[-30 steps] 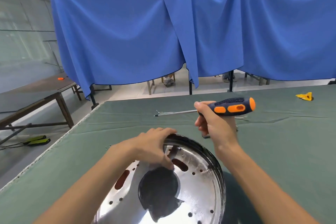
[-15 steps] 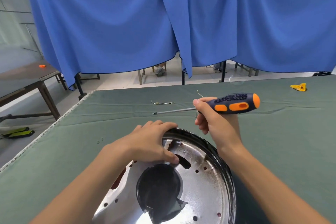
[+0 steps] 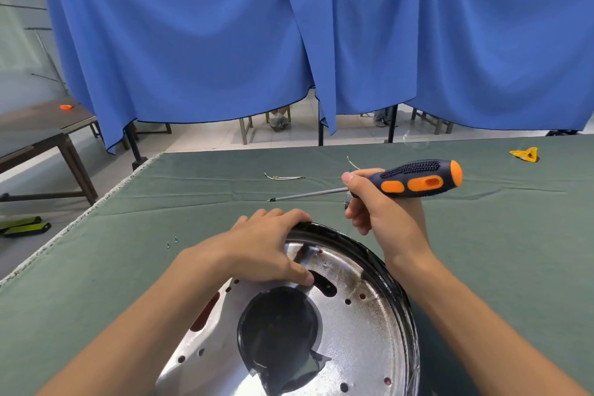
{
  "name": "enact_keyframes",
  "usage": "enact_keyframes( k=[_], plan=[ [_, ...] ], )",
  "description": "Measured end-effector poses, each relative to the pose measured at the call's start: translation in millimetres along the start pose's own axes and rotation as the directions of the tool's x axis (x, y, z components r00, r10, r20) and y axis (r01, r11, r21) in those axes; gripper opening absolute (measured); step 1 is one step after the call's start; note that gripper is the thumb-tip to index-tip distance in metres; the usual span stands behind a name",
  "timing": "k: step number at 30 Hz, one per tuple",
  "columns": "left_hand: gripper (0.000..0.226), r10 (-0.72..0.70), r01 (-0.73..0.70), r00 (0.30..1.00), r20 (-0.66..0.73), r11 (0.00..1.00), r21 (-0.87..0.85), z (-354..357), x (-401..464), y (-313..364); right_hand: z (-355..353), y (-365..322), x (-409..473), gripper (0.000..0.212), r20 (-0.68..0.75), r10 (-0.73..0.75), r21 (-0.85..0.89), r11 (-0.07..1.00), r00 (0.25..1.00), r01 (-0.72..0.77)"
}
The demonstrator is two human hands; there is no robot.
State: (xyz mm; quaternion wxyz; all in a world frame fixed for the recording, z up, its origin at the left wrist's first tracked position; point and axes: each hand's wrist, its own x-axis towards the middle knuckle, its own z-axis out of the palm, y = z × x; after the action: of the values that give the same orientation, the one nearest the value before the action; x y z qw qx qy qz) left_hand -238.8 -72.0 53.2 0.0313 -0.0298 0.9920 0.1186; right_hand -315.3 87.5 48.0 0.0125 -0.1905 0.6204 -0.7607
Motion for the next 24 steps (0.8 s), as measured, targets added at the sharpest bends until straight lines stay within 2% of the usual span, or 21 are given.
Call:
enact_keyframes(
  k=[14,20,24],
  plan=[
    [0.071,0.022,-0.019,0.998,0.053,0.998,-0.061,-4.5,-1.0,-1.3,-0.9,3.1,1.4,0.014,0.005,0.010,-0.005,1.000,1.000,-0.010],
    [0.040,0.029,-0.027,1.000,0.012,0.991,-0.128,-3.1,1.5,-3.5,-0.4,2.3,0.8,0.014,0.009,0.010,-0.008,1.000,1.000,-0.010],
    [0.027,-0.003,-0.005,0.999,-0.050,0.987,-0.159,-0.3,2.7,-3.7,-0.4,2.0,1.4,0.017,0.007,0.008,-0.010,1.000,1.000,-0.008]
  ],
)
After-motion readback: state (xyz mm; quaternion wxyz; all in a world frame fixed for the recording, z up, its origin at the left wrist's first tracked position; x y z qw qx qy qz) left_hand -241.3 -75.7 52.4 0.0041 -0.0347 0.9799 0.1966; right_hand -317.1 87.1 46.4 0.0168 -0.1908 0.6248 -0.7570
